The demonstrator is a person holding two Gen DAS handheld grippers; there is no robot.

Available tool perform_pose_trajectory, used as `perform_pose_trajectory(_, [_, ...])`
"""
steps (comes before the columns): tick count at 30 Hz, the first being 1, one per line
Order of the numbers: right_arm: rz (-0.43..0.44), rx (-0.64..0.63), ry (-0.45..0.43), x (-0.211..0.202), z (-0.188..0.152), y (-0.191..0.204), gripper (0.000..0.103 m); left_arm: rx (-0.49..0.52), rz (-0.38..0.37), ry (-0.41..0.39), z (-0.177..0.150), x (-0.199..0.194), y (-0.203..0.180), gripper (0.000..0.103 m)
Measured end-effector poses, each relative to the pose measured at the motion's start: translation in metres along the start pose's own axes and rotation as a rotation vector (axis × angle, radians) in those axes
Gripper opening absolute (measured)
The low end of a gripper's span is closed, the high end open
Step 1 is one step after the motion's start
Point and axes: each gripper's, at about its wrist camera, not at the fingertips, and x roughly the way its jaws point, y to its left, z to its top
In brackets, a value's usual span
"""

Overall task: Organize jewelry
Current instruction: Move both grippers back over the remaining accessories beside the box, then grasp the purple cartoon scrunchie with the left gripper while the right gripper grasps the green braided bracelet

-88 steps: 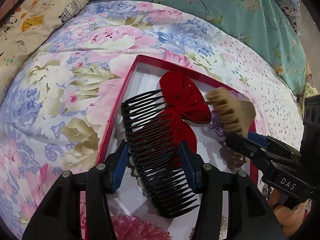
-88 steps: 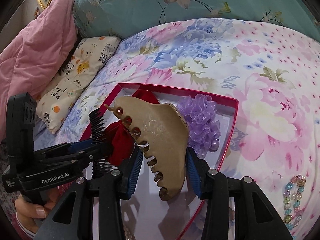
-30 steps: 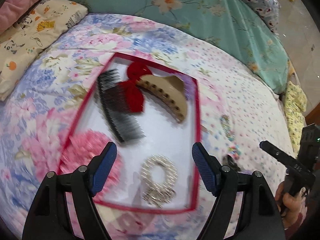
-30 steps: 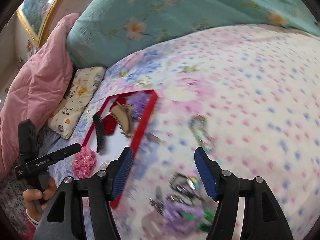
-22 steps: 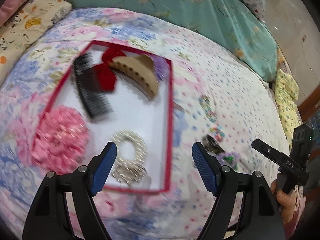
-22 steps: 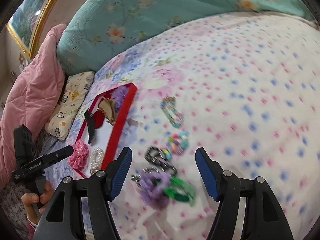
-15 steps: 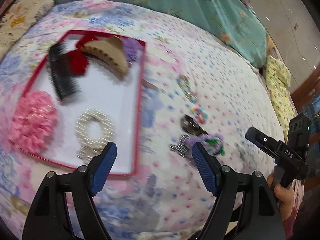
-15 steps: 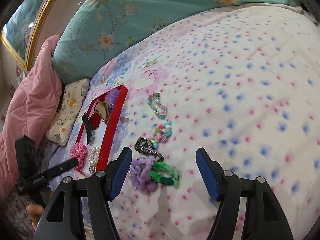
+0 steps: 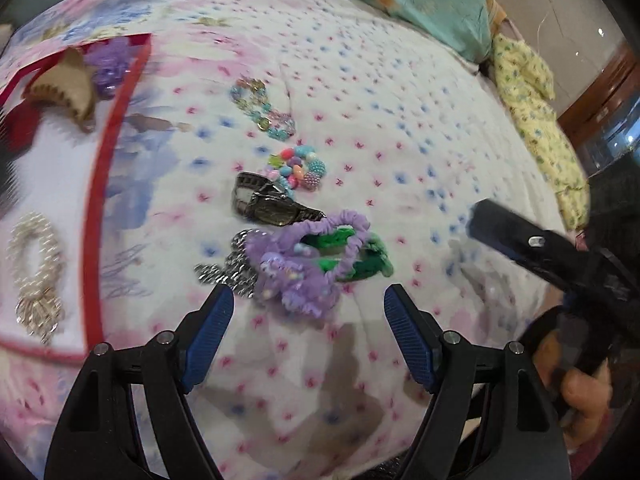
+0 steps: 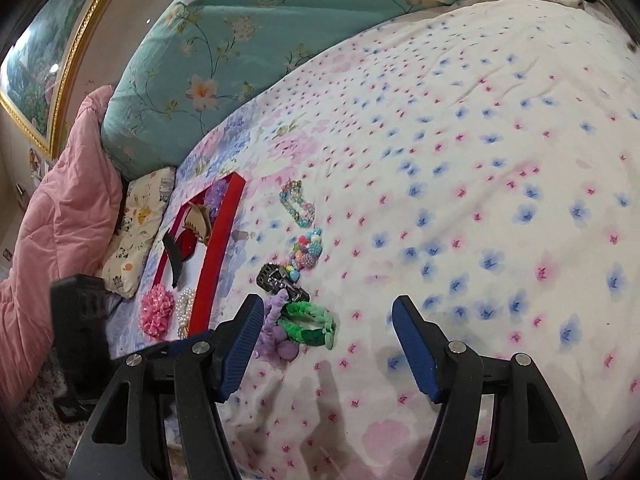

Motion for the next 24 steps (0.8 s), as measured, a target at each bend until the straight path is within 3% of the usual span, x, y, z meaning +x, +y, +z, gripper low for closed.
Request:
perform_pose_trajectory(2, [-0.002, -0.001, -0.007, -0.003, 0.002, 0.0, 0.069, -0.005, 0.016, 0.009, 0.004, 0.009, 0.002, 0.077])
perform_pose_trajectory(3, [0.0, -0.002, -0.007, -0.003, 0.002, 0.0, 0.069, -0.009, 0.011, 0.01, 0.004, 0.011, 0.004, 0.067])
perform_pose_trajectory(4, [0.0, -0.005, -0.008, -0.004, 0.003, 0.0, 0.069, -0.007, -0.005, 0.014, 0.004, 0.013, 0.007, 0.041])
perform_pose_trajectory(5, [-0.001, -0.009, -0.008, -0.004, 0.003, 0.001, 0.069, -0.002, -0.016, 0.026, 0.004, 0.015, 0.008, 0.033])
perform_pose_trajectory(9, [0.001, -0.046, 0.008, 0.003, 0.001, 0.007, 0.069, 0.001, -0.037, 0.012, -0.003, 0.003, 0.016, 0.03])
perform_pose_trajectory(16, [-0.005, -0.151, 0.095, 0.039, -0.011, 0.03, 0.067, -0.081, -0.038, -0.041, -0.014, -0.03, 0.048, 0.029])
perform_pose_trajectory(22, [-0.105, -0.329, 0.164, 0.081, -0.024, 0.052, 0.066, -0.134, -0.042, -0.072, -0.02, -0.046, 0.064, 0.029])
perform_pose_trajectory(24, [-0.145, -0.386, 0.16, 0.084, -0.027, 0.058, 0.061, -0.144, -0.036, -0.078, -0.021, -0.048, 0.067, 0.029])
